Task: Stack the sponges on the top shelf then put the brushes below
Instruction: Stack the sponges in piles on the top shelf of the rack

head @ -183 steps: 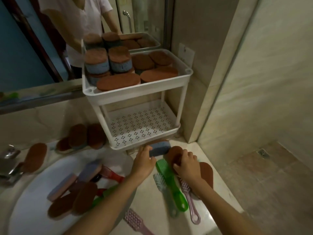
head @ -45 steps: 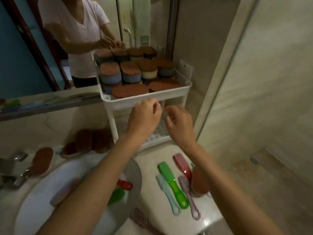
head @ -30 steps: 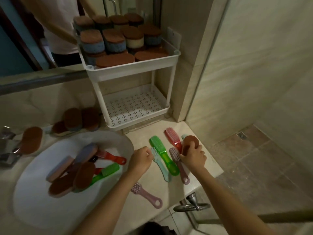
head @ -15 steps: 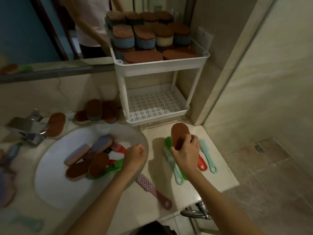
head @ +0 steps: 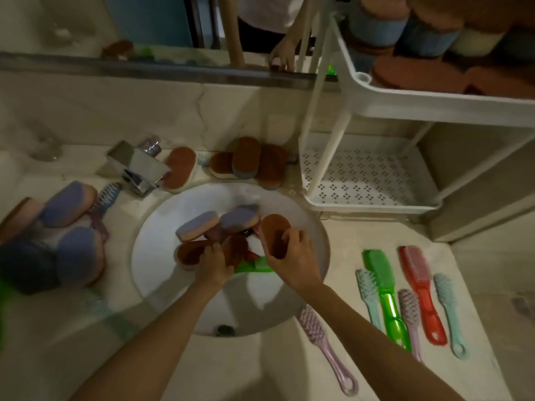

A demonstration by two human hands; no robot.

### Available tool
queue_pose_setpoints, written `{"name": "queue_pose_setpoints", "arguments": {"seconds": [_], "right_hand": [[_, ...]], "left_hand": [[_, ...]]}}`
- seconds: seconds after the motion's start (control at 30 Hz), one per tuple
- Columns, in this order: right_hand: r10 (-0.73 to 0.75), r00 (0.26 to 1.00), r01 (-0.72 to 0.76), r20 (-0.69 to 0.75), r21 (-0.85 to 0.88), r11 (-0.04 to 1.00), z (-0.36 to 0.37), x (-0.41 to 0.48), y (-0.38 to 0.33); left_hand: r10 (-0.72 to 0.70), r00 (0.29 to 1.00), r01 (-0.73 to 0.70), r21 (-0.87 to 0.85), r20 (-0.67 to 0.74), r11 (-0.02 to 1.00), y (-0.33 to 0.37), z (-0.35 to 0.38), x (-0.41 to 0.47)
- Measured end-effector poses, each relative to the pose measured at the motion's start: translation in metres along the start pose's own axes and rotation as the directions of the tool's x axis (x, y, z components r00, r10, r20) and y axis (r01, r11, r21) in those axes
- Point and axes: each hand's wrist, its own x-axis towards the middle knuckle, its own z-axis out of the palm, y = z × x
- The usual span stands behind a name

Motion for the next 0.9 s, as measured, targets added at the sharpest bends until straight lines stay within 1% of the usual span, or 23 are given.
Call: {"name": "queue_pose_setpoints", "arguments": {"seconds": [0.07,0.17,0.27,0.33,0.4,0.47,0.5,0.57,0.63,0.73,0.83,0.9], "right_hand": [[0.003,1.0,-0.003,0.014,-0.013,1.0,0.006,0.011,0.002],[0.018,0.999,-0.018,0.026,-0.011,1.0,0.013,0.025,0.007],[0.02,1.0,-0.02,0.013,-0.017,1.0,0.017,0.031,0.014],[0.025,1.0,-0.025,-0.005,-0.03,0.999,0.018,0.033,0.018],[0.016,0.999,-0.017,-0.028,-0.042,0.999,0.019,0.033,0.022],[-0.009,0.999,0.007,-0.04,-0.055,0.998,0.016,0.033,0.025],[-0.025,0.999,0.022,-0.046,-0.064,0.998,0.012,0.032,0.026],[-0.089,0.993,0.083,-0.082,-0.084,0.993,0.001,0.031,0.023],[-0.186,0.976,0.173,-0.116,-0.108,0.979,-0.012,0.027,0.017],[-0.304,0.942,0.293,-0.141,-0.097,0.951,-0.038,0.016,-0.002],[-0.41,0.885,0.415,-0.219,-0.027,0.91,-0.072,0.001,-0.028],[-0.45,0.842,0.463,-0.297,-0.029,0.886,-0.098,-0.006,-0.043]], "left_hand": [[0.037,0.999,-0.038,0.046,0.019,0.998,0.001,0.011,0.013],[0.046,0.998,-0.051,0.111,0.042,0.993,0.002,0.027,0.028],[0.046,0.999,-0.044,0.232,-0.002,0.972,0.004,0.039,0.036],[0.042,0.998,-0.03,0.278,-0.037,0.96,0.005,0.041,0.04],[0.026,1.0,-0.021,0.235,-0.018,0.972,0.007,0.037,0.042],[-0.001,1.0,-0.002,0.117,0.021,0.993,0.009,0.025,0.039],[-0.006,1.0,0.005,0.06,0.023,0.998,0.01,0.016,0.035],[0.016,1.0,-0.017,-0.014,-0.019,1.0,0.01,-0.006,0.023],[0.083,0.992,-0.091,-0.076,-0.1,0.993,0.014,-0.032,0.004],[0.156,0.953,-0.204,-0.17,-0.26,0.964,0.025,-0.074,-0.028],[0.205,0.893,-0.325,-0.257,-0.401,0.91,0.045,-0.119,-0.063],[0.25,0.835,-0.409,-0.25,-0.49,0.877,0.06,-0.145,-0.083]]}}
